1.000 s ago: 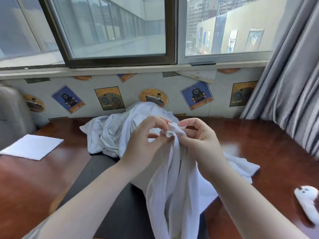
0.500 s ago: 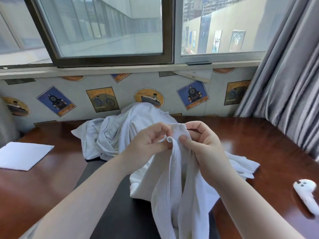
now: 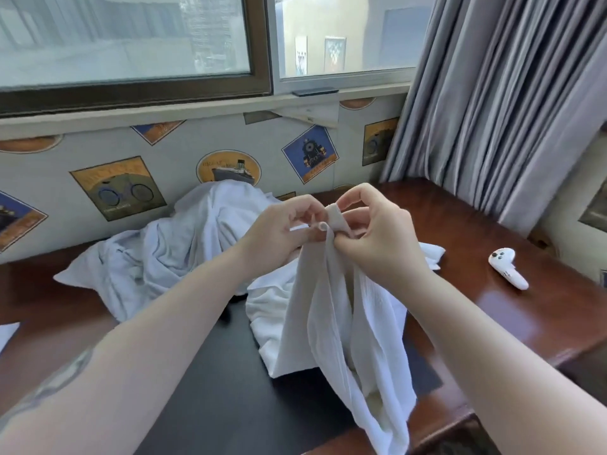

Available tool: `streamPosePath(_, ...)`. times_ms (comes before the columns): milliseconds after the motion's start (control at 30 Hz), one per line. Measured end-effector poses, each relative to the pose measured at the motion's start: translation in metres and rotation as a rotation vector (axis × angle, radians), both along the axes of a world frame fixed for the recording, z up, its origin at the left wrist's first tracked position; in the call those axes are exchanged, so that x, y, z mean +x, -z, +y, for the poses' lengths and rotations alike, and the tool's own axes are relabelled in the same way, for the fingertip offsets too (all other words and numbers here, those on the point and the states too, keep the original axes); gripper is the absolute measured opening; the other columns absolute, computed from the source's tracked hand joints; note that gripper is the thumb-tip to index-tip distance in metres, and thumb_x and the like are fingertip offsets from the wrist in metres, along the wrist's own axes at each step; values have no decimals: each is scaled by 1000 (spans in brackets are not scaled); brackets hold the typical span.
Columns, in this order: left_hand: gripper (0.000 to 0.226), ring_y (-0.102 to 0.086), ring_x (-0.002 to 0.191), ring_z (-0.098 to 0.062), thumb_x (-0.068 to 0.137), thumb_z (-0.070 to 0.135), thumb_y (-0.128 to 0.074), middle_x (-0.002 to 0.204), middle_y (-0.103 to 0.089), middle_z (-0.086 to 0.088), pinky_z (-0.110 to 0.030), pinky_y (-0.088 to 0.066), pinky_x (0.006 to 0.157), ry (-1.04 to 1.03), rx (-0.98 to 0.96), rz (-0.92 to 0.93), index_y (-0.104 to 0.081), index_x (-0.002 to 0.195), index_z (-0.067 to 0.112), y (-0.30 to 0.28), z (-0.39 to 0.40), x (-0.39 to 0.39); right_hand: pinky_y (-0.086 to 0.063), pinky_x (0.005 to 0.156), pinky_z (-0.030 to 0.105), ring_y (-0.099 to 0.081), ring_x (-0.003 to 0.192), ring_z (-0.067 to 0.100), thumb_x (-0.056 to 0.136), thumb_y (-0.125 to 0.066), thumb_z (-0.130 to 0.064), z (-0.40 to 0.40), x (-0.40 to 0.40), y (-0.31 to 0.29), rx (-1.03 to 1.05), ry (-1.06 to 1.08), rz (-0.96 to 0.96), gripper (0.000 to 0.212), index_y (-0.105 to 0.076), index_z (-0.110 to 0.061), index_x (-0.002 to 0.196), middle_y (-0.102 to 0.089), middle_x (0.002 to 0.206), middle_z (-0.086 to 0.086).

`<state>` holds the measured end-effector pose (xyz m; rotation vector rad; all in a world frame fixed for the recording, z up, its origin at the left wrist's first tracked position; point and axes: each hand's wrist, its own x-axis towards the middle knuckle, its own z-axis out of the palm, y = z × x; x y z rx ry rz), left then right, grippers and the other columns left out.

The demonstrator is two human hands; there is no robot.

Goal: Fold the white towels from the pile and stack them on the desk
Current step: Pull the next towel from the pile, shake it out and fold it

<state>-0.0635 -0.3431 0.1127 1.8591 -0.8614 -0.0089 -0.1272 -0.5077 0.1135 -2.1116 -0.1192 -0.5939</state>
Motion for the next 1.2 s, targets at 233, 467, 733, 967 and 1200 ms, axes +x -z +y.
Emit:
streamPosePath(233, 10, -64, 92, -23, 87, 10, -71, 91, -69, -7, -46, -49, 90, 82, 60, -78, -65, 92, 15, 7, 6, 3, -48, 62, 14, -64, 66, -2, 83, -69, -17, 15, -16, 5, -28, 105, -20, 14, -59, -21, 92, -71, 72, -13)
streamPosePath(467, 9, -58, 88, -34, 87, 10, -71, 89, -65, -14, -40, -48, 82, 161, 71, -75, -66, 94, 10, 12, -4, 8, -45, 61, 10, -66, 70, 0, 88, -66, -22, 12, -25, 9, -32, 181, -4, 8, -59, -21, 91, -72, 73, -11)
streamPosePath(733, 15, -63, 90, -31, 86, 20, -70, 90, -68, -11, -52, -51, 87, 275, -15, -88, -65, 95, 10, 9, -59, 1, -50, 61, 36, -60, 68, 6, 80, -64, -18, -29, -49, 14, -205, 386, -66, 27, -45, -31, 95, -62, 75, -14)
streamPosePath(967, 8, -56, 79, -9, 89, 3, -65, 85, -63, -14, -16, -46, 78, 186, -123, -111, -61, 88, 10, 1, -67, -1, -29, 49, 28, -57, 81, 29, 66, -51, -7, -89, -50, 61, -291, 592, 475, 14, -51, -17, 76, -59, 73, -3)
streamPosePath(1200, 10, -53, 72, -32, 90, 7, -66, 80, -60, -10, -34, -45, 69, 51, -169, -92, -61, 86, 15, 8, -67, 0, -42, 57, 33, -54, 71, 30, 69, -63, 2, -151, -47, 65, -487, 747, -15, 24, -64, -16, 85, -52, 70, -2)
